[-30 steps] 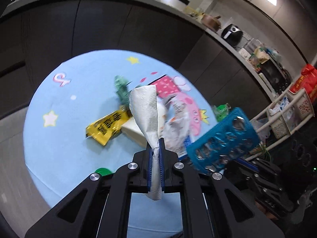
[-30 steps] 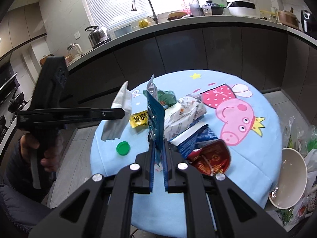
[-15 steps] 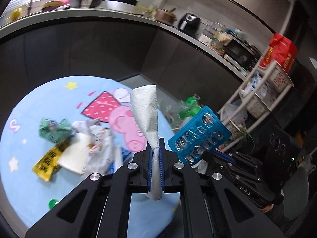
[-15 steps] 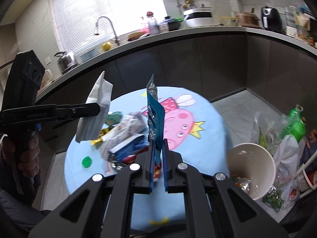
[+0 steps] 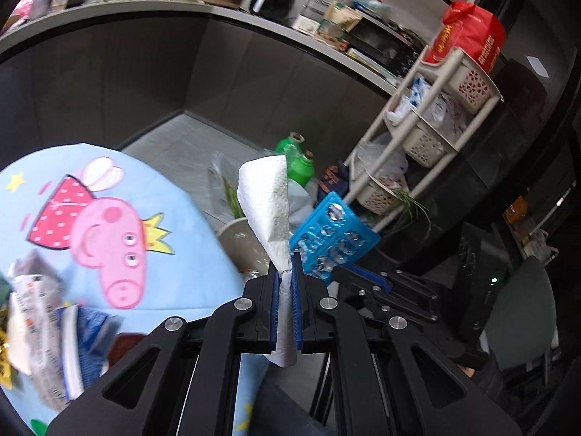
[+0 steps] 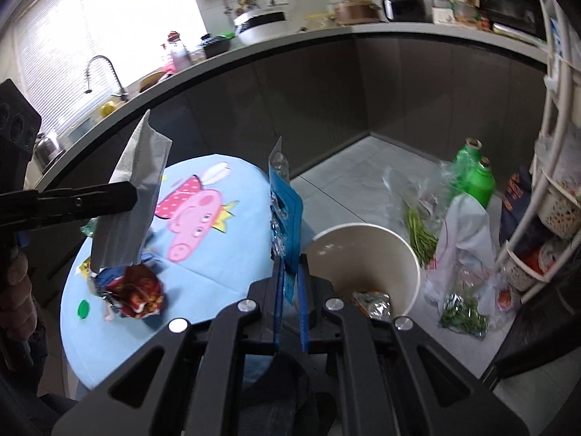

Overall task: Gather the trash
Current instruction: 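Carry the tray and tissue over the white bucket and open both tools, then move both tools back over the table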

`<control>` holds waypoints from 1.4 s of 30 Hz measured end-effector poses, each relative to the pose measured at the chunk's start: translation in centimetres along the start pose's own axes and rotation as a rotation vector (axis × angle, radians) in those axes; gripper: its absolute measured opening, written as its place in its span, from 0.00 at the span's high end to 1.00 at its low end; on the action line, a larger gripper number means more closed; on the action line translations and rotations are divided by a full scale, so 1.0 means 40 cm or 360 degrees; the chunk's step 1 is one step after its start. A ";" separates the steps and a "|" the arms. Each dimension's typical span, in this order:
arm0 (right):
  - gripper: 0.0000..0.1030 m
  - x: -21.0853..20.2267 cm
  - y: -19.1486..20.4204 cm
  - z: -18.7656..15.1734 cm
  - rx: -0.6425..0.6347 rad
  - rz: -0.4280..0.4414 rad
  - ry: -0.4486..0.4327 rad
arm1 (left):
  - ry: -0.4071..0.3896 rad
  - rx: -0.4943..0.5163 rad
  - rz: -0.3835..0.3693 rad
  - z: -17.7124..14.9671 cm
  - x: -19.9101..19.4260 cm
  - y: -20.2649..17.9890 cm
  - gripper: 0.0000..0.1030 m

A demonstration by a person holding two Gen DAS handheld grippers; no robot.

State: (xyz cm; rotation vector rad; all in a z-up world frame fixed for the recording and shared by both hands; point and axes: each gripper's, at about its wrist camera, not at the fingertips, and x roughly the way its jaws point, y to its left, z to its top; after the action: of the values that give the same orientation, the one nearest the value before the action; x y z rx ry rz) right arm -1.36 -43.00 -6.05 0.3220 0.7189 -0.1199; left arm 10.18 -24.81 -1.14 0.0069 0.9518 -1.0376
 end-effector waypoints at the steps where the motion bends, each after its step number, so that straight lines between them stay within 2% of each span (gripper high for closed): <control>1: 0.92 0.006 -0.016 -0.008 0.0022 -0.0011 0.0008 | 0.0025 0.0004 -0.0024 0.004 0.028 -0.006 0.94; 7: 0.92 0.069 -0.110 -0.053 0.0148 -0.0060 0.0088 | 0.0179 0.0033 -0.0097 0.017 0.180 -0.020 0.94; 16: 0.92 0.179 -0.202 -0.117 0.0282 -0.0097 0.0218 | 0.0376 0.0017 -0.0036 0.015 0.371 -0.011 0.94; 21: 0.91 0.219 -0.216 -0.127 0.0268 -0.0081 0.0226 | 0.0403 0.0026 0.0008 0.020 0.428 -0.013 0.93; 22: 0.89 0.226 -0.218 -0.127 0.0253 -0.0085 0.0222 | 0.0398 0.0029 0.0023 0.023 0.436 -0.012 0.91; 23: 0.87 0.234 -0.216 -0.129 0.0225 -0.0117 0.0220 | 0.0390 0.0035 0.0041 0.027 0.442 -0.011 0.84; 24: 0.76 0.239 -0.212 -0.130 0.0186 -0.0156 0.0217 | 0.0376 0.0040 0.0066 0.031 0.443 -0.008 0.77; 25: 0.67 0.245 -0.207 -0.130 0.0161 -0.0175 0.0213 | 0.0350 0.0039 0.0115 0.038 0.439 -0.005 0.61; 26: 0.49 0.244 -0.201 -0.131 0.0134 -0.0192 0.0198 | 0.0319 0.0035 0.0147 0.044 0.432 -0.003 0.46; 27: 0.44 0.239 -0.194 -0.133 0.0102 -0.0200 0.0177 | 0.0282 0.0031 0.0169 0.048 0.423 -0.003 0.38; 28: 0.41 0.233 -0.189 -0.134 0.0074 -0.0199 0.0161 | 0.0221 0.0019 0.0206 0.056 0.405 -0.001 0.23; 29: 0.31 0.227 -0.187 -0.135 0.0052 -0.0201 0.0150 | 0.0167 0.0004 0.0244 0.061 0.389 0.002 0.12; 30: 0.16 0.222 -0.184 -0.136 0.0035 -0.0205 0.0138 | 0.0125 -0.0008 0.0264 0.065 0.378 0.004 0.09; 33: 0.03 0.210 -0.177 -0.137 0.0010 -0.0177 0.0125 | 0.0065 -0.0062 0.0302 0.081 0.352 0.014 0.08; 42: 0.03 0.195 -0.146 -0.122 -0.0007 -0.0192 0.0145 | 0.0059 -0.0068 0.0344 0.086 0.323 0.012 0.08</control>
State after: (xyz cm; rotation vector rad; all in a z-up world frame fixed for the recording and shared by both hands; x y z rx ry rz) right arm 0.16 -46.87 -16.11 0.2812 0.8287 -0.2193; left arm 14.90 -35.37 -7.86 0.0920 0.9836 -0.8200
